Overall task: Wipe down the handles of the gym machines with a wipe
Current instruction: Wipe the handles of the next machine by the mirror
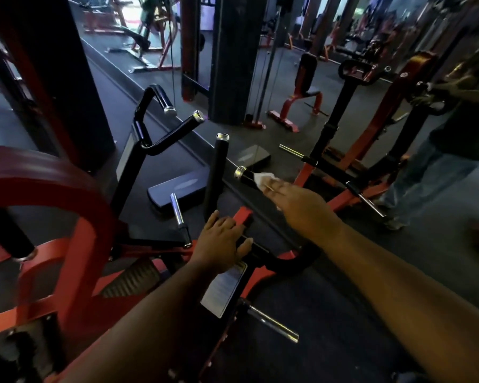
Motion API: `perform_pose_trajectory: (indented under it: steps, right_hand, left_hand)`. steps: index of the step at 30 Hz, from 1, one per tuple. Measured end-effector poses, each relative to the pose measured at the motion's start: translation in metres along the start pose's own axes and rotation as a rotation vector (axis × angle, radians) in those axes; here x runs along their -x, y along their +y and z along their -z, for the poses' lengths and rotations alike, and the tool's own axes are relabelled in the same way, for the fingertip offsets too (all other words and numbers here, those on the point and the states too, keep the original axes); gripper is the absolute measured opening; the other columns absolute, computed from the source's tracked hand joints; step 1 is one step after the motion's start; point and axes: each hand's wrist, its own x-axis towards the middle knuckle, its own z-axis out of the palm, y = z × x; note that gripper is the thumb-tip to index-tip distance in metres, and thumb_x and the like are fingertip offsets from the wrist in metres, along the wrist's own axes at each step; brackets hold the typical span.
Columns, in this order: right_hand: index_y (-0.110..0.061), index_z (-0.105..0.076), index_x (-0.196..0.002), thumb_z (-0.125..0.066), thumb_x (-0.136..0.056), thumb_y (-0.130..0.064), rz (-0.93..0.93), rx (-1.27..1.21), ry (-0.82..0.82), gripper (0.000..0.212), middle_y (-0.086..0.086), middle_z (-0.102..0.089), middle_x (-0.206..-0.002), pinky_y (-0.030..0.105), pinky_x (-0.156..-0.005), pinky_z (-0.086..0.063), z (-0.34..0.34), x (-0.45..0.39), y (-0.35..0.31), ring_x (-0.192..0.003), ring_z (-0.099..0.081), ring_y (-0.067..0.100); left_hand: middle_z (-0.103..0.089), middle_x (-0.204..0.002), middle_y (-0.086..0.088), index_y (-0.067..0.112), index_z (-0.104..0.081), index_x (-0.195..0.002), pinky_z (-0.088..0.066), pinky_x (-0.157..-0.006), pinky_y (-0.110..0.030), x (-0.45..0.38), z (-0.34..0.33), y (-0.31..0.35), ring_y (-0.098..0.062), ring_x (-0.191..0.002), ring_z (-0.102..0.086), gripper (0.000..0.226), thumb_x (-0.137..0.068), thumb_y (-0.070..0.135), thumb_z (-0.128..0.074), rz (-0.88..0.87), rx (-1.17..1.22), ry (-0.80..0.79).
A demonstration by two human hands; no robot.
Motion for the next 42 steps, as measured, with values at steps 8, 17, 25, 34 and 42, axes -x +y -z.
perform_pose_trajectory:
  steps: [8,17,25,34,42]
  right_hand:
    - [-0.018,-0.059,-0.141,-0.047,-0.096,-0.008,-0.141,-0.239,0.2,0.048,0.003,-0.06,-0.143,0.033,-0.109,-0.049,0.017,0.022,0.028,-0.133,-0.053,0.011]
    - [-0.014,-0.055,-0.144,-0.056,-0.095,-0.001,0.081,-0.091,-0.073,0.051,0.005,-0.037,-0.161,0.04,-0.114,-0.039,-0.003,-0.024,0.013,-0.146,-0.039,0.023]
    - [-0.018,-0.052,-0.143,-0.059,-0.094,-0.008,0.036,-0.265,0.104,0.05,-0.003,-0.049,-0.151,0.033,-0.112,-0.045,0.005,0.101,0.062,-0.139,-0.047,0.009]
    - [-0.012,-0.044,-0.151,-0.038,-0.093,-0.01,0.021,-0.146,0.011,0.059,0.006,-0.037,-0.161,0.047,-0.125,-0.024,-0.017,0.014,0.028,-0.153,-0.026,0.022]
    - [-0.011,-0.039,-0.154,-0.035,-0.104,-0.014,0.112,0.113,0.171,0.05,0.008,-0.028,-0.164,0.054,-0.122,-0.026,-0.058,0.123,0.032,-0.155,-0.02,0.028]
  left_hand:
    - [-0.066,-0.095,0.002,0.028,-0.07,-0.088,-0.014,-0.126,-0.045,-0.017,0.005,0.014,-0.018,-0.104,-0.064,0.063,-0.097,0.065,-0.021,0.085,-0.094,-0.032]
    - [-0.066,-0.092,0.001,0.027,-0.067,-0.081,-0.015,-0.126,-0.046,-0.02,0.004,0.011,-0.02,-0.101,-0.064,0.059,-0.097,0.066,-0.026,0.09,-0.094,-0.039]
    - [-0.06,-0.084,0.007,0.029,-0.066,-0.078,-0.015,-0.125,-0.047,-0.02,0.006,0.013,-0.014,-0.093,-0.062,0.064,-0.095,0.066,-0.017,0.092,-0.088,-0.035]
    - [-0.06,-0.083,0.006,0.033,-0.054,-0.07,-0.015,-0.125,-0.047,-0.022,0.007,0.014,-0.015,-0.095,-0.063,0.056,-0.096,0.066,-0.017,0.082,-0.088,-0.041]
    - [-0.057,-0.086,0.008,0.037,-0.054,-0.075,-0.013,-0.126,-0.048,-0.02,0.003,0.014,-0.015,-0.1,-0.061,0.057,-0.093,0.067,-0.01,0.095,-0.063,-0.043]
